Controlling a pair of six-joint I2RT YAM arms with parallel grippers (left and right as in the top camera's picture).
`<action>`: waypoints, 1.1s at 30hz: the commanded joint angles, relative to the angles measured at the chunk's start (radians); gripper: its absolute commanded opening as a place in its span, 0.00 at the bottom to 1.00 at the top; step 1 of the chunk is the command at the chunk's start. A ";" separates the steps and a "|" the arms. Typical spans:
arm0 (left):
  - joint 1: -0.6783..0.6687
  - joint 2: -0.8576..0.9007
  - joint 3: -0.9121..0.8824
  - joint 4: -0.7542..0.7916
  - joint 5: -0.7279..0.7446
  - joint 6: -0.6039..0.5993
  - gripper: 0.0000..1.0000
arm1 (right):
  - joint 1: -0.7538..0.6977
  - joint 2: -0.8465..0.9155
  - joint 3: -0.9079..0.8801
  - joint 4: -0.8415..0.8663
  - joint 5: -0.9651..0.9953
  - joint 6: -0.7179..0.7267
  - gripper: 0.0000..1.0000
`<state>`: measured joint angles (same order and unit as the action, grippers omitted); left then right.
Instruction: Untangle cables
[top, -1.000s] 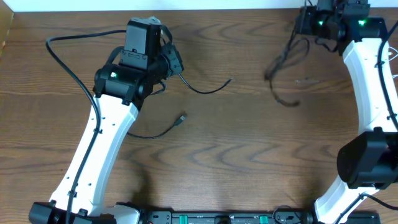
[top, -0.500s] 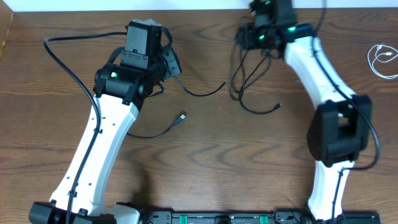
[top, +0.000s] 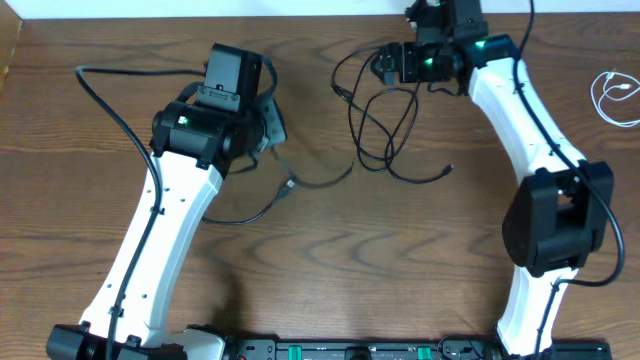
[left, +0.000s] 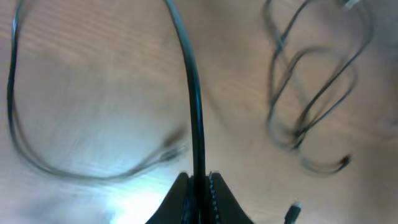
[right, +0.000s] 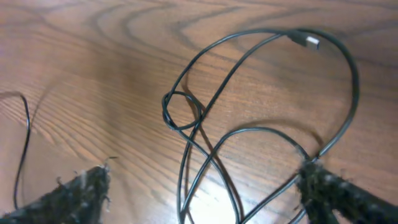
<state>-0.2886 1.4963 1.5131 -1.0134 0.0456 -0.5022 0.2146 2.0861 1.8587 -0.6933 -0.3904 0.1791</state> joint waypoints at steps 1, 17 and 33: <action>0.002 0.028 -0.009 -0.085 -0.014 -0.044 0.08 | 0.002 -0.031 0.019 -0.035 -0.020 0.001 0.87; 0.002 0.222 -0.154 -0.224 -0.168 -0.074 0.49 | 0.002 -0.031 0.018 -0.114 -0.020 -0.054 0.79; 0.069 0.013 0.121 -0.254 -0.166 -0.080 0.71 | 0.072 -0.031 0.018 -0.104 -0.020 -0.105 0.79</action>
<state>-0.2695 1.5894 1.6066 -1.2572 -0.1074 -0.5762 0.2440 2.0792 1.8595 -0.8001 -0.3969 0.1215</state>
